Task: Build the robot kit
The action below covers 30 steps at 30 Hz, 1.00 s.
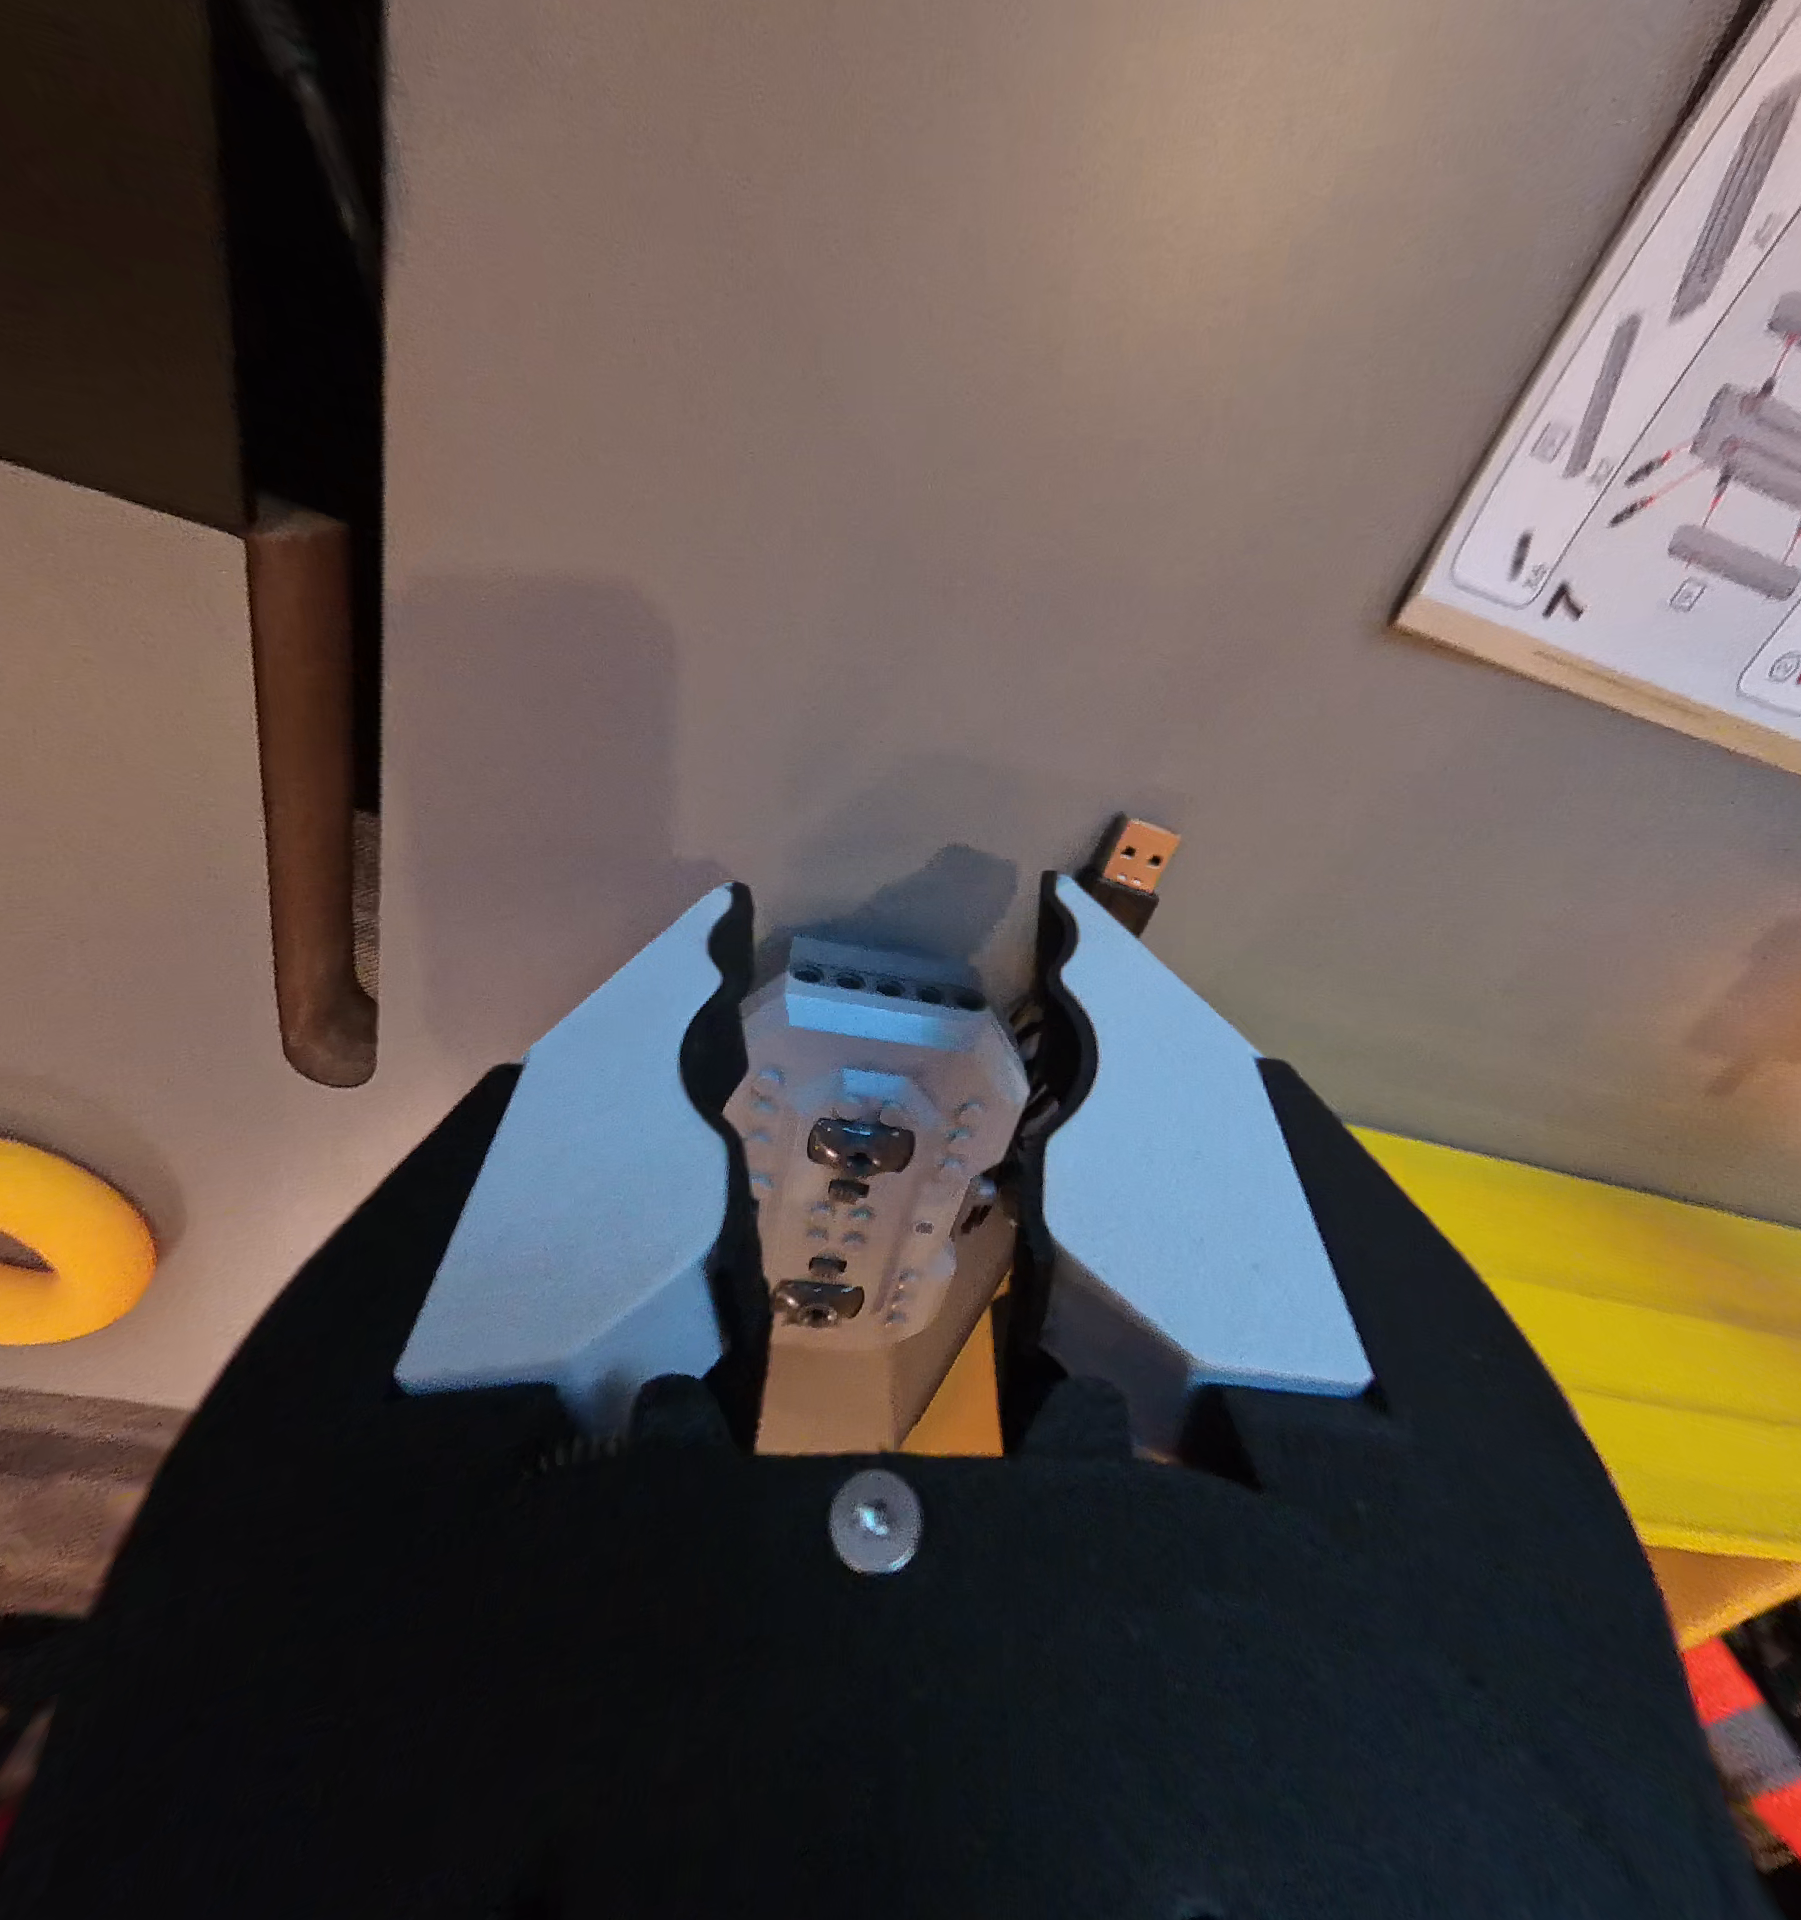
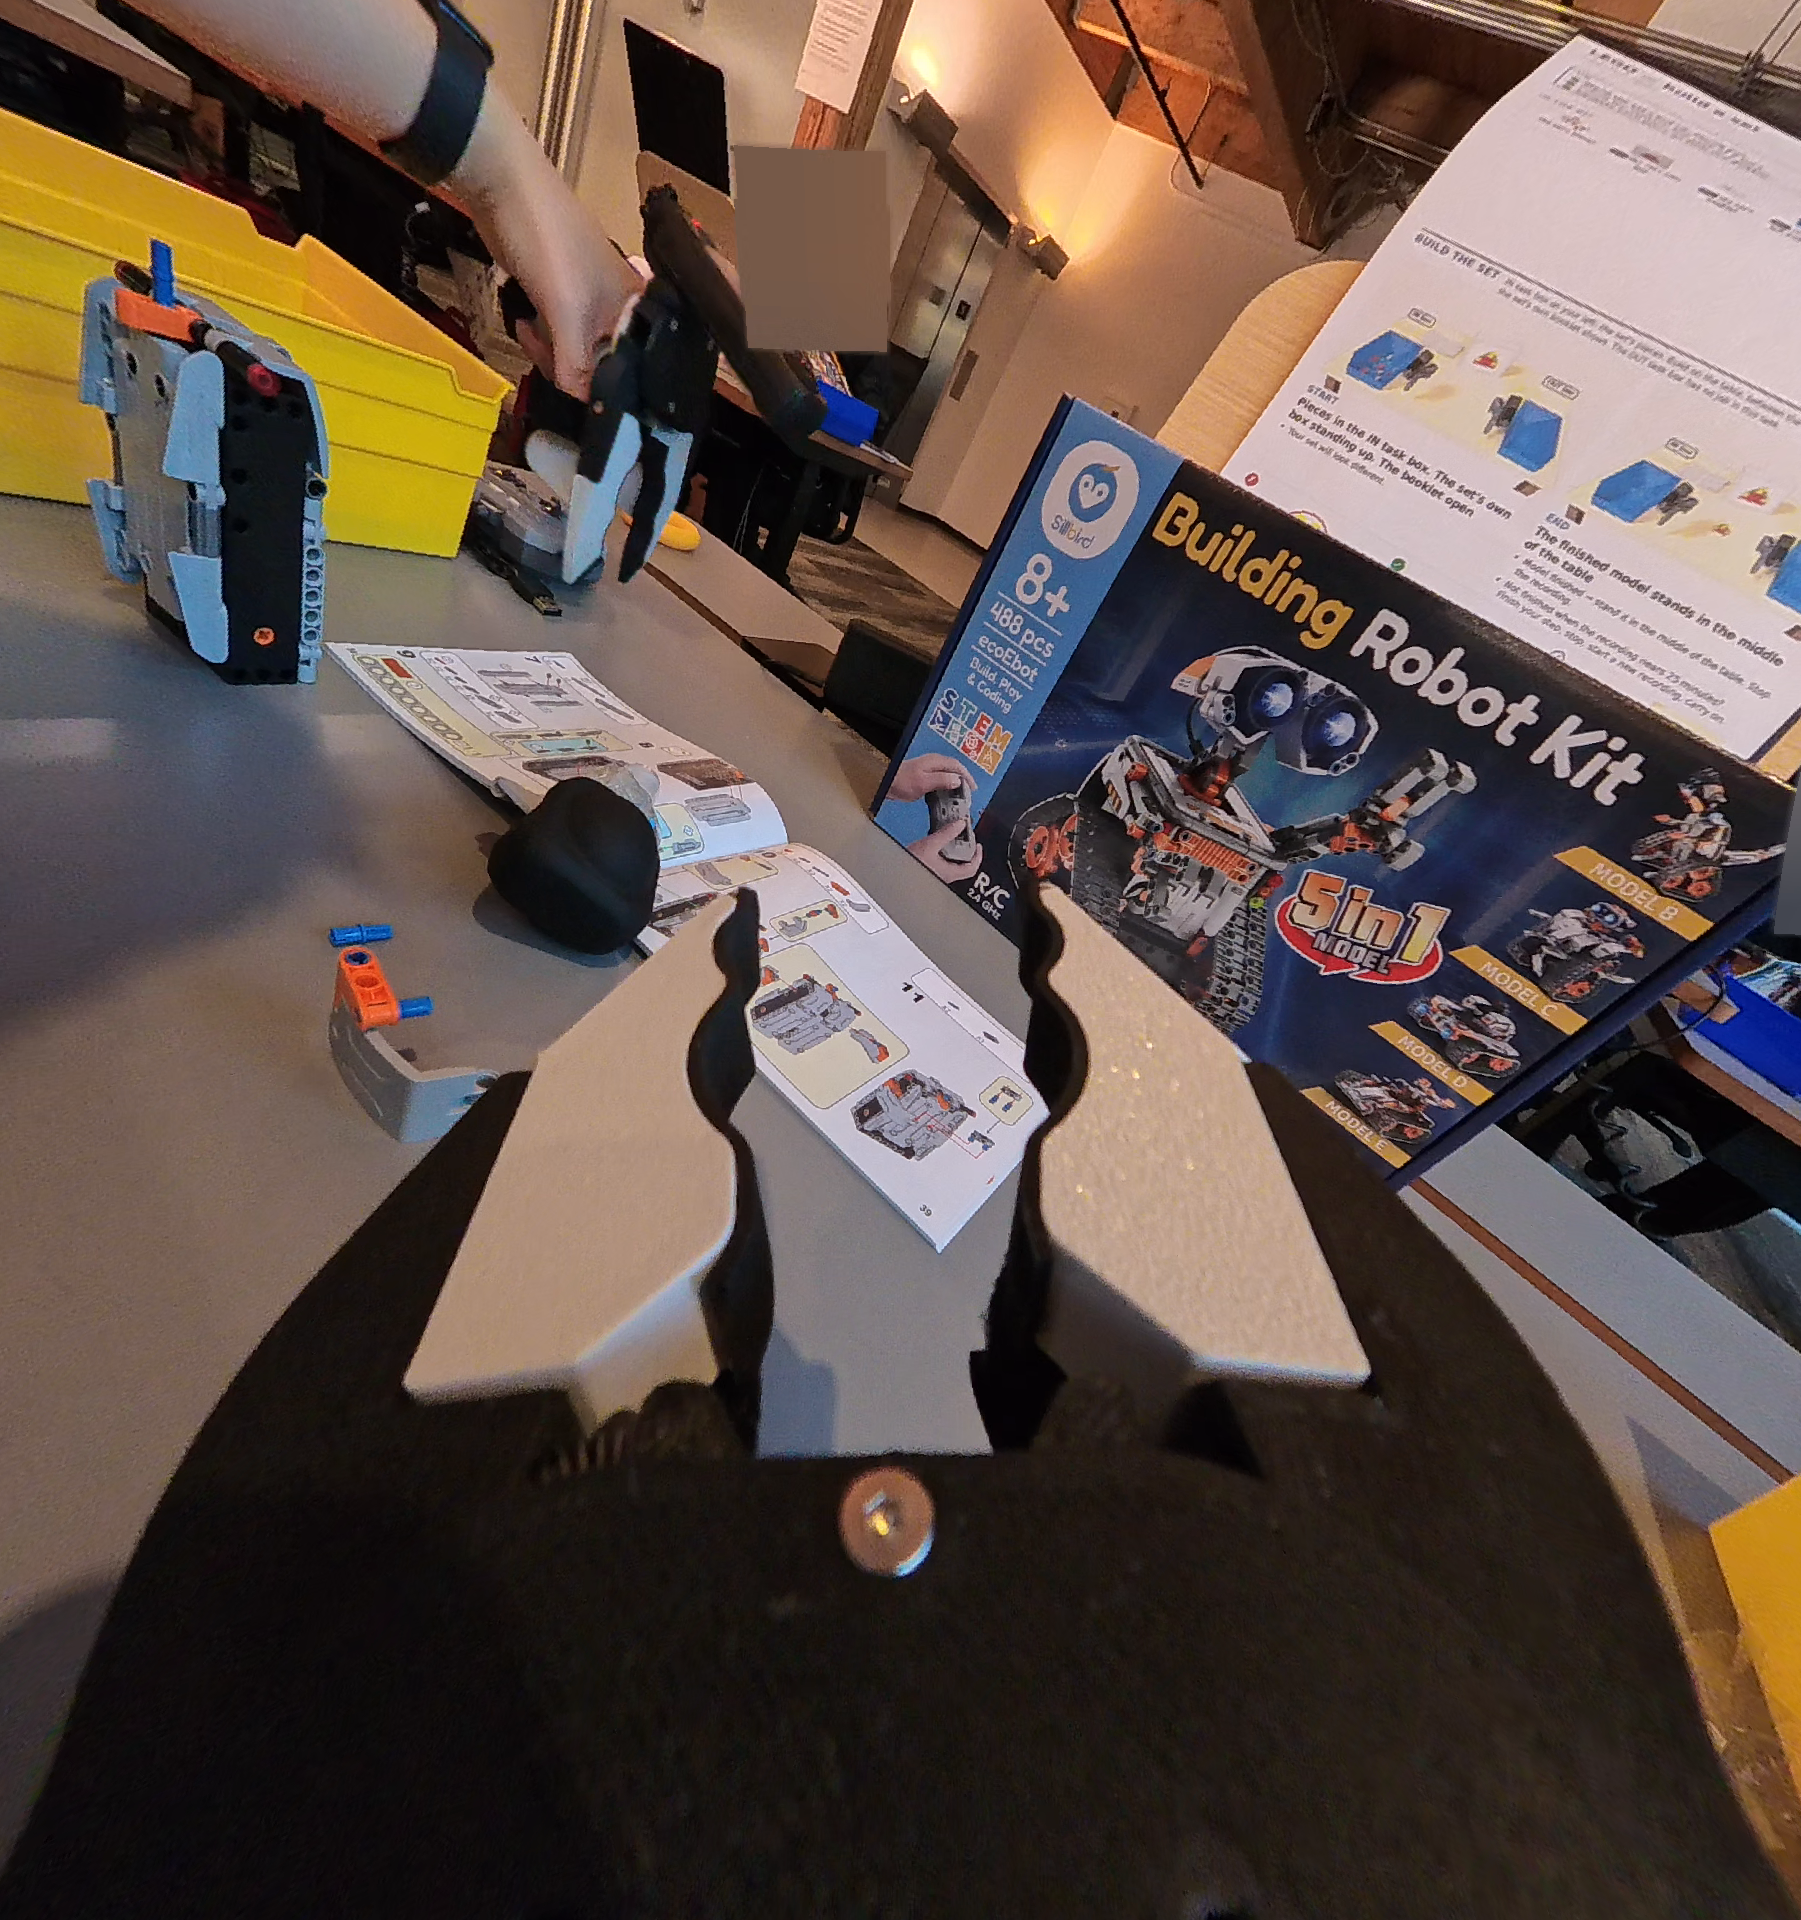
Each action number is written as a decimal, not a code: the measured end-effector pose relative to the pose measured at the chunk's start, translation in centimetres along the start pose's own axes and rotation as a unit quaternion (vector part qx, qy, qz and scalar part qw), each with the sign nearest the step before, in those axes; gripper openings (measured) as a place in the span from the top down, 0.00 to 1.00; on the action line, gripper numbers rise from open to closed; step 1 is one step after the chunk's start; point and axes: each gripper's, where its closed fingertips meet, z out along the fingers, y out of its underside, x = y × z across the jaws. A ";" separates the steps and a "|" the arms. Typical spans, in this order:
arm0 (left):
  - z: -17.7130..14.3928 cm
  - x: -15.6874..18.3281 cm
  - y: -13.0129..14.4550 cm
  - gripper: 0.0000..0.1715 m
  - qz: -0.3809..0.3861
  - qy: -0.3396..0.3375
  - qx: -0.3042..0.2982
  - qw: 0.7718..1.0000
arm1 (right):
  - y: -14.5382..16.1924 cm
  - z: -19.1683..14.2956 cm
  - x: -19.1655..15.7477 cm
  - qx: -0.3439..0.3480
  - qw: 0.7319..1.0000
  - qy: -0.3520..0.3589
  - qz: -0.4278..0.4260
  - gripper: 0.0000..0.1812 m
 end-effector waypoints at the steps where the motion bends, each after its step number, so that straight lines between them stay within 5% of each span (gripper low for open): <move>1: -0.1 -0.1 -0.1 0.72 -0.015 0.007 0.011 1.000 | 0.0 0.0 0.0 0.001 1.000 0.000 0.000 0.73; 11: -0.1 -0.2 3.6 0.74 -0.114 0.055 0.036 0.991 | 0.2 0.2 -0.7 -0.004 1.000 -0.016 0.006 0.73; 17: -1.4 2.0 0.1 0.78 -0.032 0.048 0.055 0.997 | 0.2 0.2 -0.8 -0.005 1.000 -0.018 0.007 0.73; 23: 0.8 6.0 0.8 0.81 0.099 0.062 -0.076 0.990 | 0.4 0.2 -0.8 -0.010 1.000 -0.018 0.001 0.73; 27: 1.3 6.6 0.8 0.80 0.121 0.042 -0.089 0.988 | 0.1 0.2 -0.8 -0.004 1.000 -0.021 0.008 0.73; 30: 1.5 6.1 1.5 0.90 0.157 -0.005 -0.117 0.981 | -0.1 0.1 -1.0 0.001 1.000 -0.024 0.006 0.73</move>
